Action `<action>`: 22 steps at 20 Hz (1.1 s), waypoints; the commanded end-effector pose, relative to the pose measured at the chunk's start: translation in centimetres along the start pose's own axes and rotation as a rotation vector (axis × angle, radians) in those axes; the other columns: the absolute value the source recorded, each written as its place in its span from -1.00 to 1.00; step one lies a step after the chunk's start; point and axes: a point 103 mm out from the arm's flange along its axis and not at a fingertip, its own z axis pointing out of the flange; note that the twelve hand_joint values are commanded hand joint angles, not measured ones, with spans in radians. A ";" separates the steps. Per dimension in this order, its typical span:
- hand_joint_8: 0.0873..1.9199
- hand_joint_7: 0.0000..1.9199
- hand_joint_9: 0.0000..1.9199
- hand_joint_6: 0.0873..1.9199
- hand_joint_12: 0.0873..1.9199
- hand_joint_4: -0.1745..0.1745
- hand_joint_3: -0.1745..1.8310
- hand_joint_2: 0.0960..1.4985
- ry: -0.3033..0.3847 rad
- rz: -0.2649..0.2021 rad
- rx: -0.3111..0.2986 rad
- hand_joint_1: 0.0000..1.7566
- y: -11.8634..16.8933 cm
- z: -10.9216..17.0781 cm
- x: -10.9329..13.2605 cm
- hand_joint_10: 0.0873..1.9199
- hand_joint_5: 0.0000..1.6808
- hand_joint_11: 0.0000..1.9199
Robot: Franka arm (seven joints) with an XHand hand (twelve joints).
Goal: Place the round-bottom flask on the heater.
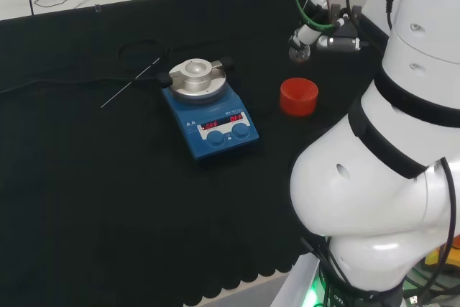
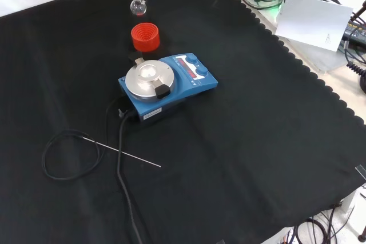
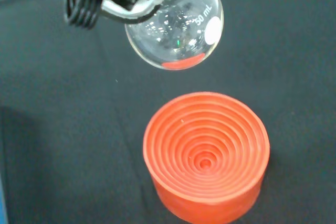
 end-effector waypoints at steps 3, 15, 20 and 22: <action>-0.38 -0.59 -0.33 -0.23 0.36 1.00 -0.14 -0.18 -0.028 -0.044 0.008 0.26 -2.9 -3.5 2.9 -0.46 0.44 -0.68; -0.38 -0.59 -0.33 -0.23 0.36 1.00 -0.13 -0.19 -0.061 -0.184 0.030 0.26 -2.5 -4.8 10.9 -0.46 0.45 -0.67; -0.38 -0.60 -0.33 -0.23 0.36 1.00 -0.13 -0.20 -0.081 -0.237 0.051 0.26 -2.3 -4.0 14.7 -0.46 0.45 -0.67; -0.38 -0.60 -0.33 -0.23 0.36 1.00 -0.12 -0.20 -0.085 -0.260 0.054 0.26 -2.2 -3.7 16.2 -0.46 0.45 -0.67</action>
